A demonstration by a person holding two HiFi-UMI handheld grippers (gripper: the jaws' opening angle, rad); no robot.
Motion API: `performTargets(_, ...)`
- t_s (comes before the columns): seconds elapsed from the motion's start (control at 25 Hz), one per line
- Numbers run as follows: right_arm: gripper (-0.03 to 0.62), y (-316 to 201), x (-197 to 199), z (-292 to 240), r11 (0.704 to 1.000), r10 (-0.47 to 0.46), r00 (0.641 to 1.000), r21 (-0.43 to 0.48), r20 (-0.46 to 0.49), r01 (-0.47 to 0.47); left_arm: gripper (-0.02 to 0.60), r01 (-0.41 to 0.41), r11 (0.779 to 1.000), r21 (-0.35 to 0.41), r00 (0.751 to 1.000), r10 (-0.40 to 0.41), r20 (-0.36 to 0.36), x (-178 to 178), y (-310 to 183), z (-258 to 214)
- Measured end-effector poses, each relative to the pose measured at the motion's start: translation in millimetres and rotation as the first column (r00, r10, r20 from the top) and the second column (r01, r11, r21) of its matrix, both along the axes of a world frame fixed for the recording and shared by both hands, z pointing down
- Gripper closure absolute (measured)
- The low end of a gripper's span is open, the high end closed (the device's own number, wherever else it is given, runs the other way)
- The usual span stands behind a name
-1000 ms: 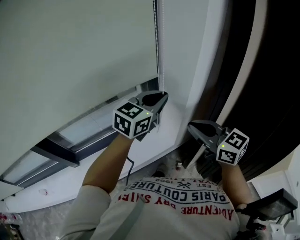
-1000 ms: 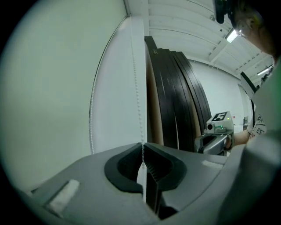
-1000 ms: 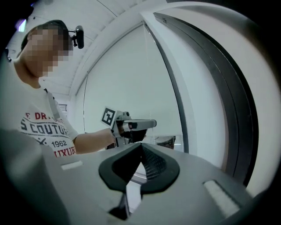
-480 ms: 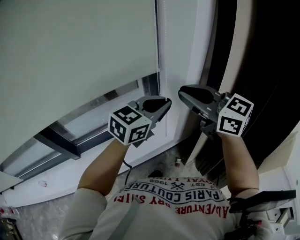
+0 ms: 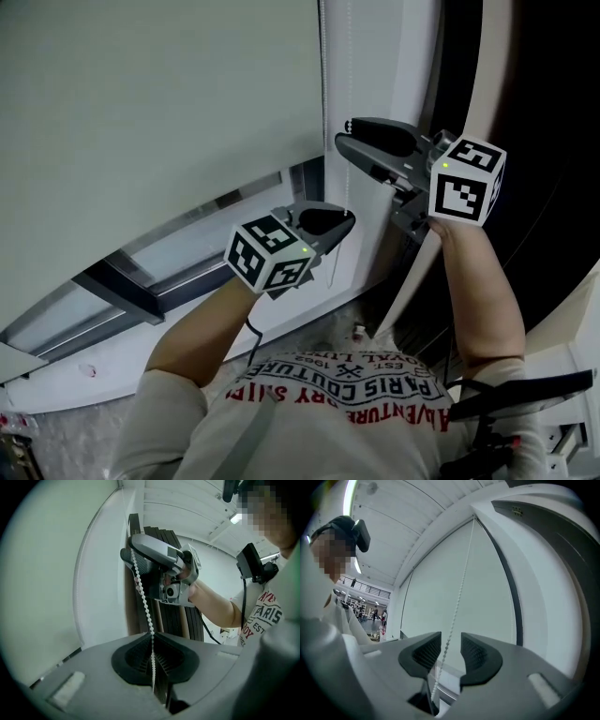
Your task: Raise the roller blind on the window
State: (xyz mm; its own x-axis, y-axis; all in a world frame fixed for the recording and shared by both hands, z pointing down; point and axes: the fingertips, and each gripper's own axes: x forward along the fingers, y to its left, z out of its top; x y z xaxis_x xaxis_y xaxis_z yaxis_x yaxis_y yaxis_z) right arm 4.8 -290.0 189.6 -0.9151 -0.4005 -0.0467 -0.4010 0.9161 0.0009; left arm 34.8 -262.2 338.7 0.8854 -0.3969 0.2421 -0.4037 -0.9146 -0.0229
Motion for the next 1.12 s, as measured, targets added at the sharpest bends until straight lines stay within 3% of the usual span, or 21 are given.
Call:
performTargets(0.16, 0.552, -2.4, -2.9, -12.8, 1.0, -0.012, 1.0, -0.01, 0.005, 0.012, 0.568, -0.013, 1.0, -0.015, 1.0, 0.013, 0.01, 0.6, -1.4, 1.3)
performTargets(0.36, 0.579, -5.6, -6.3, -13.4, 0.998, -0.032, 0.999, -0.049, -0.027, 0.031, 0.568, -0.017, 1.0, -0.014, 1.0, 0.017, 0.025, 1.8, -5.5, 0.9)
performTargets(0.52, 0.583, -12.8, -1.8, -10.1, 0.998, 0.002, 1.0, -0.062, -0.016, -0.003, 0.568, 0.002, 1.0, -0.007, 1.0, -0.002, 0.03, 3.3, -11.9, 4.0)
performTargets(0.92, 0.588, -17.7, 4.5, -6.3, 0.995, 0.096, 0.994, 0.04, -0.061, -0.093, 0.568, 0.064, 0.997, 0.033, 0.998, -0.065, 0.014, 4.4, -28.6, 7.7)
performTargets(1.12, 0.588, -19.6, 9.3, -4.7, 0.992, 0.12, 0.992, 0.035, -0.05, -0.118, 0.568, 0.07, 0.997, 0.043, 0.997, -0.07, 0.008, 8.0, -30.5, 9.5)
